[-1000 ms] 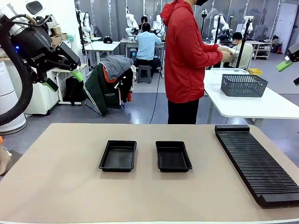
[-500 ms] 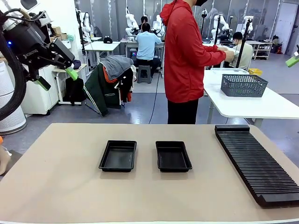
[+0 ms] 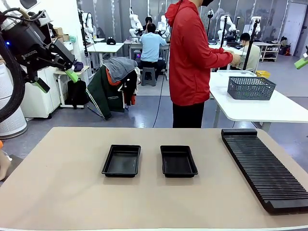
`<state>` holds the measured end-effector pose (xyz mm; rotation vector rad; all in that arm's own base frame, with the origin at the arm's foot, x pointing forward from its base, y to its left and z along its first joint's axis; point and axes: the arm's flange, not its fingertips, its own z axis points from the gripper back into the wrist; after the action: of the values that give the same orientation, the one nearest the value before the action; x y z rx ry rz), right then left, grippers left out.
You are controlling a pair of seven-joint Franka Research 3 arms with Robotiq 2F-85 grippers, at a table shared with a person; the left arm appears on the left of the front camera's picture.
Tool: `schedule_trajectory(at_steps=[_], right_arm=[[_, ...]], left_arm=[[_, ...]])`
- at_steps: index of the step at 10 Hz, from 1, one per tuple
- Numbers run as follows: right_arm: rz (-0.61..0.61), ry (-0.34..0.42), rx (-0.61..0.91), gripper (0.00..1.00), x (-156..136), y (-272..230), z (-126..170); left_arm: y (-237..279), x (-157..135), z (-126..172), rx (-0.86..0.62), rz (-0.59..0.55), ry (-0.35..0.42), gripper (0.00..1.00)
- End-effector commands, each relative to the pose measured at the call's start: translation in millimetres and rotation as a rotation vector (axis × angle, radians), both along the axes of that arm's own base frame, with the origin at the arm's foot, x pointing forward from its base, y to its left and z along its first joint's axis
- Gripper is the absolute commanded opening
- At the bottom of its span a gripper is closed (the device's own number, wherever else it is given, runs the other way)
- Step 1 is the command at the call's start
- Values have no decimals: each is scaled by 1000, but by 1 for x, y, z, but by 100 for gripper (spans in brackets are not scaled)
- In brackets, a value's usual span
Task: Inspect and transfer BCBs to ESD trays.
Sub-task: Pick up the Blank PCB from the PCB Rack and place it in the left ESD tray.
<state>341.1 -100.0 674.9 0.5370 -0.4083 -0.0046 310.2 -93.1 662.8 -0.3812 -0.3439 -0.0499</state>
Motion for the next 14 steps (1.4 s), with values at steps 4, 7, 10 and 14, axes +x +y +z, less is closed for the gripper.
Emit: schedule_trajectory(at_steps=[4, 7, 10, 14], right_arm=[[0, 0, 0, 100, 0, 0, 0], [-57, 6, -9, 100, -6, -9, 0], [-62, 6, -2, 100, -5, -13, -3], [-41, -1, 0, 100, -5, -13, 1]], left_arm=[[-3, 0, 7, 24, 17, 3, 100], [-11, 2, 13, 68, 10, 14, 100], [-12, 0, 16, 82, 1, 3, 100], [-12, 1, 13, 69, -19, -14, 100]])
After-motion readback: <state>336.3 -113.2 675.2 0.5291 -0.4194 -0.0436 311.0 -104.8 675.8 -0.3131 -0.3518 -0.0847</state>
